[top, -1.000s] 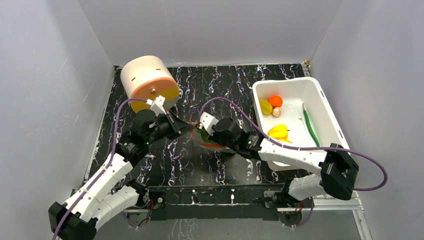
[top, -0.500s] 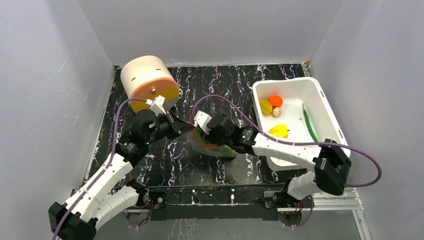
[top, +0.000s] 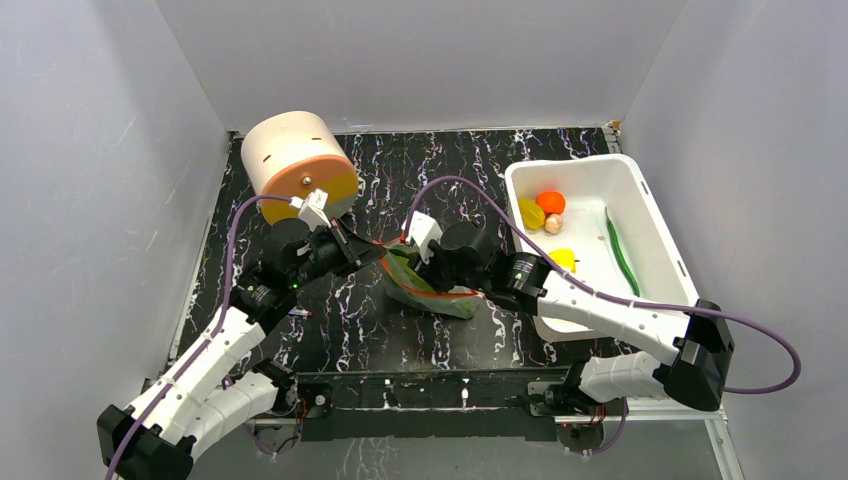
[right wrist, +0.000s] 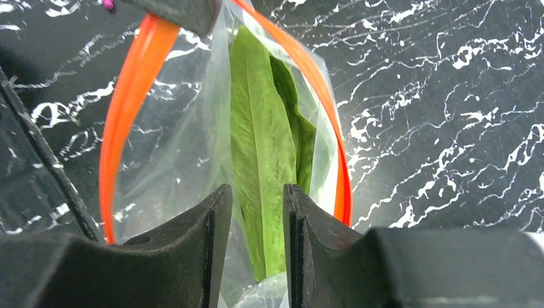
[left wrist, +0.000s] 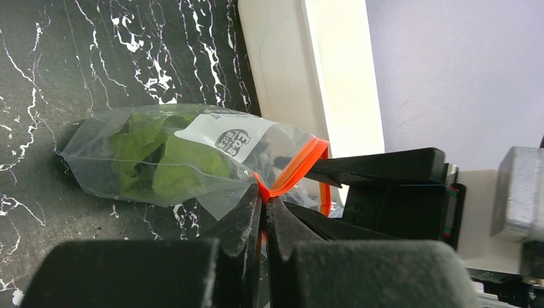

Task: Place the food in the zip-top bag and seal the zipper
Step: Place the fake vegetable in the zipper food storage bag, then adjust the zipper food storage bag at the center of the board.

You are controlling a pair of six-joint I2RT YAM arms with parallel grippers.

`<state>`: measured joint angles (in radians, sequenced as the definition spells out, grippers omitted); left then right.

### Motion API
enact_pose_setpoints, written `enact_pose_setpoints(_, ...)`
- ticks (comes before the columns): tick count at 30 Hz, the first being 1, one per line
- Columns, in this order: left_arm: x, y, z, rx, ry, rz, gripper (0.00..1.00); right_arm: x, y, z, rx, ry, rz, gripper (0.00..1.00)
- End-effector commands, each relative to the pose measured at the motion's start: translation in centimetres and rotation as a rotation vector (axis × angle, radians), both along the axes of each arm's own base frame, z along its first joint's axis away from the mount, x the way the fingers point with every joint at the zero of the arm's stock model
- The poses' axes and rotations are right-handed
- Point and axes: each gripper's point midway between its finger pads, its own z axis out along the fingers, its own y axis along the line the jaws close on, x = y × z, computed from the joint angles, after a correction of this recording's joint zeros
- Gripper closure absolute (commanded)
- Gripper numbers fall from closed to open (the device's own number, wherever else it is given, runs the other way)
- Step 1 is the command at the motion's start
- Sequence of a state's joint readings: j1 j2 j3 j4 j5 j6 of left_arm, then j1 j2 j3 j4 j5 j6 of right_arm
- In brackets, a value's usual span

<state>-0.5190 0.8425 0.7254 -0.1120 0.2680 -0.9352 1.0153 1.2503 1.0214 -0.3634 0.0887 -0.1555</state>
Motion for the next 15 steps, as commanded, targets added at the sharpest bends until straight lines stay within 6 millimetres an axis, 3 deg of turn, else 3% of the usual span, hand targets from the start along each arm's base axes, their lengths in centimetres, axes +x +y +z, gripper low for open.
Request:
enact_pose_setpoints(1,0.3,0.2,1.5,0.012,-0.069,-0.003,1.0,0.3,2.4,6.5,0.201,-0.031,0.002,0.68)
enact_pose_setpoints(7,0.5,0.4,1.0,0.068,-0.065,-0.01,1.0,0.3,2.2,10.8,0.27,-0.023,-0.042,0.61)
enact_pose_setpoints(11,0.4,0.2,1.3,0.069,-0.07,-0.028,1.0,1.1,0.7,10.8,0.225,-0.053,-0.107,0.55)
enact_pose_setpoints(15,0.4,0.0,1.5,0.059,-0.073,-0.038,1.0,2.0,-1.1,9.6,0.137,-0.087,-0.175,0.43)
